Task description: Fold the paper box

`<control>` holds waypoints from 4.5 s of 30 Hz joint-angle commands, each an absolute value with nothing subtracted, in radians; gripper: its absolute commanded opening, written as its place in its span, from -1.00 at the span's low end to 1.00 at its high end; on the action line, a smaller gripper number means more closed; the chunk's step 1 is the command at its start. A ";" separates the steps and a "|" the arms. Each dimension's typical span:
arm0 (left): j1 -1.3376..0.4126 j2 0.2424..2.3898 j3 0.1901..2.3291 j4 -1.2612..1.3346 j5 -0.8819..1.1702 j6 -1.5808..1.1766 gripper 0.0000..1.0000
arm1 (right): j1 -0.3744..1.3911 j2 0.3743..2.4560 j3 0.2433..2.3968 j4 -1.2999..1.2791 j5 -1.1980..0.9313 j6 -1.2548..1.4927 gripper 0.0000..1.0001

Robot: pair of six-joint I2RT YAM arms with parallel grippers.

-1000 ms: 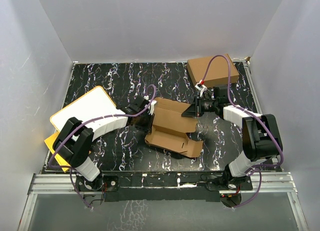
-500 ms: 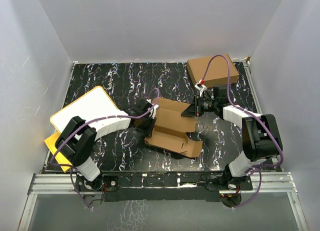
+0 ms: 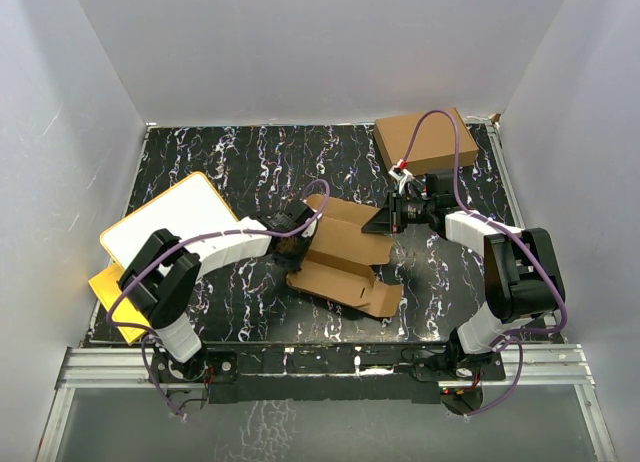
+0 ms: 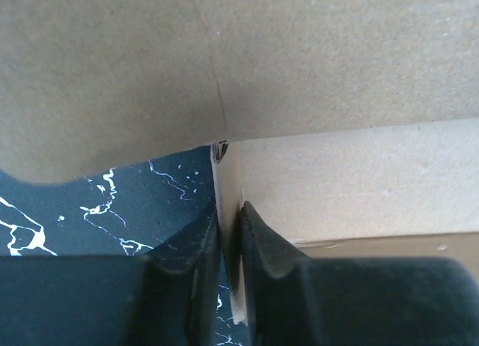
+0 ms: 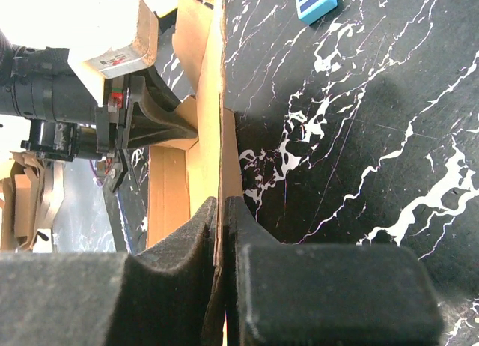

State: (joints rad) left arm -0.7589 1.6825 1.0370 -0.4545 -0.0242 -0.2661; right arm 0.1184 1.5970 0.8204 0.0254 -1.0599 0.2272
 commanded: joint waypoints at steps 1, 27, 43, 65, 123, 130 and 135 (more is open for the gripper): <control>-0.776 1.660 1.066 -0.495 -0.085 -0.253 -0.57 | 0.118 1.583 0.824 0.059 -1.062 0.197 -0.83; -0.777 1.640 0.982 -0.369 -0.092 -0.314 -0.44 | 0.120 1.582 0.826 0.060 -1.084 0.183 -0.82; -0.780 1.537 0.978 -0.324 -0.138 -0.344 -0.25 | 0.119 1.572 0.860 0.023 -1.101 0.138 -0.80; -0.782 0.995 0.536 -0.303 0.279 -0.725 -1.00 | 0.118 1.580 0.854 0.040 -1.115 0.152 -0.81; -0.609 0.966 0.639 -0.323 0.180 -0.466 0.26 | 0.138 1.703 1.078 -0.321 -1.092 -0.104 -0.84; -0.544 0.987 0.734 -0.180 0.166 -0.417 0.83 | 0.138 1.725 1.200 -0.470 -1.110 -0.275 -0.84; -0.393 1.143 0.793 0.066 0.363 -0.412 0.95 | 0.151 1.817 1.376 -0.706 -1.156 -0.491 -0.84</control>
State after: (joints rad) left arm -0.4984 1.0554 0.7311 -0.1463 0.2077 -0.4236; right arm 0.1368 1.7496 1.2282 -0.5171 -1.0966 -0.2657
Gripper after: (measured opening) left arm 0.966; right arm 0.087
